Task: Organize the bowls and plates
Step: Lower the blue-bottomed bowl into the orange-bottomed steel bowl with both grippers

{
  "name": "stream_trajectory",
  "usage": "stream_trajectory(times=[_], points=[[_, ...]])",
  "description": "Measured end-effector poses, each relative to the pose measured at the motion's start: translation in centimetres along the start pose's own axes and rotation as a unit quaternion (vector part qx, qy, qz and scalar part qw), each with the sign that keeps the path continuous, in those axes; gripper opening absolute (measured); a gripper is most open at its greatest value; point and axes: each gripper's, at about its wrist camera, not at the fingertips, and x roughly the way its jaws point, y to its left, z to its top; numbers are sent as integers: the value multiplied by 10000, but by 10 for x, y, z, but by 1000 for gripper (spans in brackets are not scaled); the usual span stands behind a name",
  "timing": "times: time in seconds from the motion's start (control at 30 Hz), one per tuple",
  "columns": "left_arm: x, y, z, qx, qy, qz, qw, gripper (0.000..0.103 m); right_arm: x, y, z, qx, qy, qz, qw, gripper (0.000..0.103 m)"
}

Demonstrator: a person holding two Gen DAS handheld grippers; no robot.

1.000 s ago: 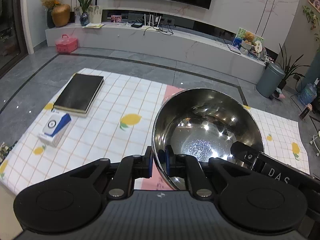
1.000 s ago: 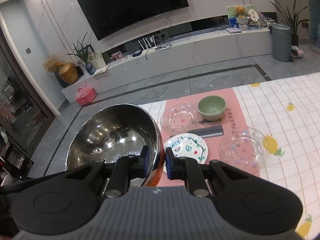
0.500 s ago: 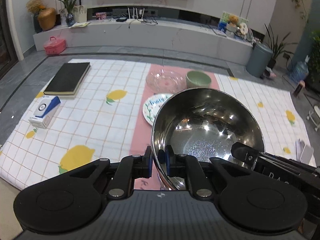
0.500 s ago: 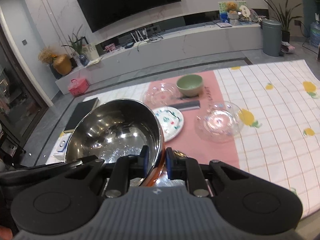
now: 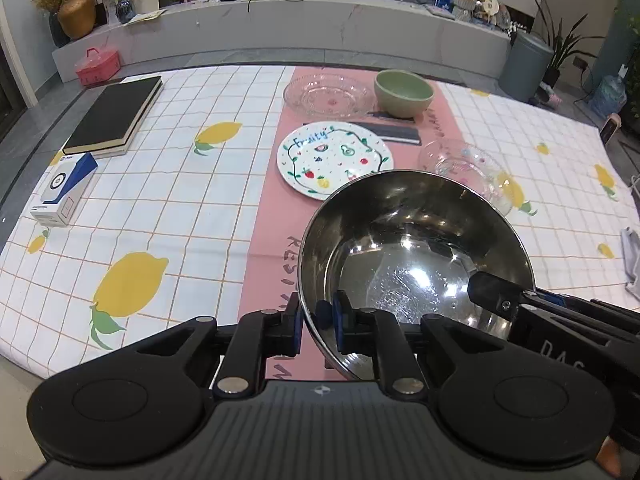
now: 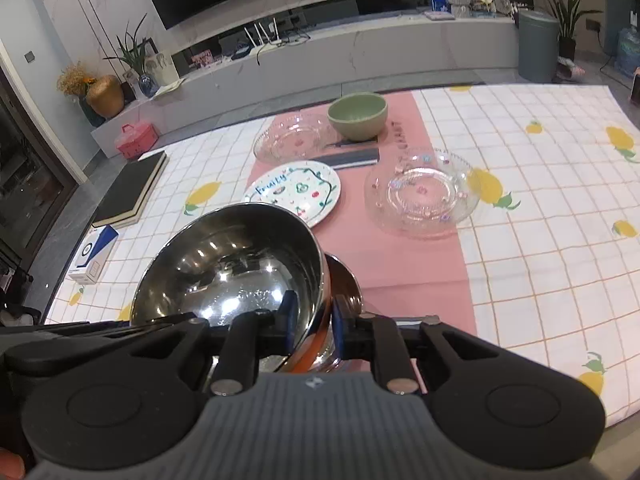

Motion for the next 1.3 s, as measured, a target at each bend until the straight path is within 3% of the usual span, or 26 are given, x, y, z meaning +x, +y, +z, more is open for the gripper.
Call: stream_trajectory(times=[0.17,0.53,0.77,0.9,1.03,1.1,1.17,1.23,1.3], points=[[17,-3,-3,71,181,23,9998,19,12,-1,-3,-53,113,-94,9999,19],[37,-15,-7,366,55,174,9992,20,26,-8,-5,56,88,-232,9997,19],[49,-15,-10,448,19,231,9987,20,32,1,-10,-271,-110,-459,9985,17],[53,-18,-10,584,55,278,9979,35,36,-1,-10,-362,-51,-493,9981,18],[53,-20,-9,623,136,311,9975,38,36,-8,-8,-117,30,-387,9992,20],[49,-18,-8,559,113,205,9982,41,32,-13,-5,96,3,-205,9997,31],[42,-17,-6,491,-31,108,9987,51,24,-16,-2,195,-187,-102,9996,35],[35,-16,-4,397,-202,90,9990,58,16,-12,-1,11,-422,-195,9989,35],[32,-14,-1,329,-293,149,9989,59,13,-7,-1,-259,-572,-355,9974,24]])
